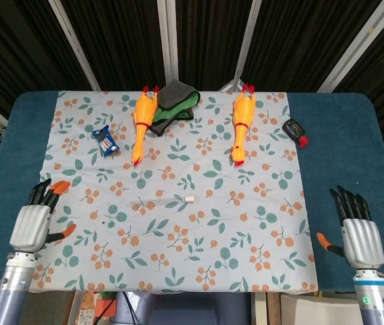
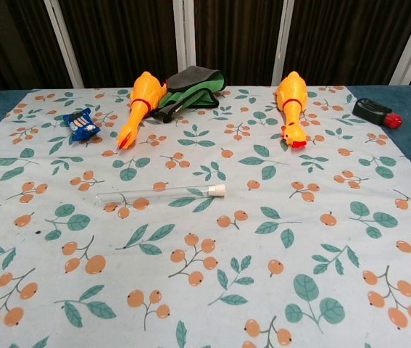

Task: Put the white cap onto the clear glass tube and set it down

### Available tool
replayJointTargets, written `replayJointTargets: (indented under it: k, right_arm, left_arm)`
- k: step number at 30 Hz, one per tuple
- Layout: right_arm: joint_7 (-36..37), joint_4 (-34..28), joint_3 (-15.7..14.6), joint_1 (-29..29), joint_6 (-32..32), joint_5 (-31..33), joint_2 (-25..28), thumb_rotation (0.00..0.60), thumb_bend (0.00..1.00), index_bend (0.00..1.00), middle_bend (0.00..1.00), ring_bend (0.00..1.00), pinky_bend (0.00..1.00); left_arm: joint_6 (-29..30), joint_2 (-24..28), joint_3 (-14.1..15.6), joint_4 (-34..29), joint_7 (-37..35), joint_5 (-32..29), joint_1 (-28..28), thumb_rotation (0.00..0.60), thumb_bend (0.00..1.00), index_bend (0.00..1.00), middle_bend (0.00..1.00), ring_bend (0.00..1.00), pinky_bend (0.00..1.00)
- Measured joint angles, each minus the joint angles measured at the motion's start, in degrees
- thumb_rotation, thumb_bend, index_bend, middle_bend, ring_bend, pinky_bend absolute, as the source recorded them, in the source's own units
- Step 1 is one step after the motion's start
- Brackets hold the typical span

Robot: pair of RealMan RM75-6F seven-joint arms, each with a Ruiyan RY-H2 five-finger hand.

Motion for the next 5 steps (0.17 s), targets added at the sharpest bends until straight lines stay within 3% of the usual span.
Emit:
replayJointTargets:
  k: [5]
  right_arm:
    - [4.0,2.8,-1.7,-4.2,4.3,-3.1,1.9,0.600,0.27,0.00,0.00,0.00,0.00]
  left_arm:
    - [5.2,4.5,2.8,0.0,-3.7,4.8,4.6,0.600,0.25,0.09,0.09,0.00,0.00]
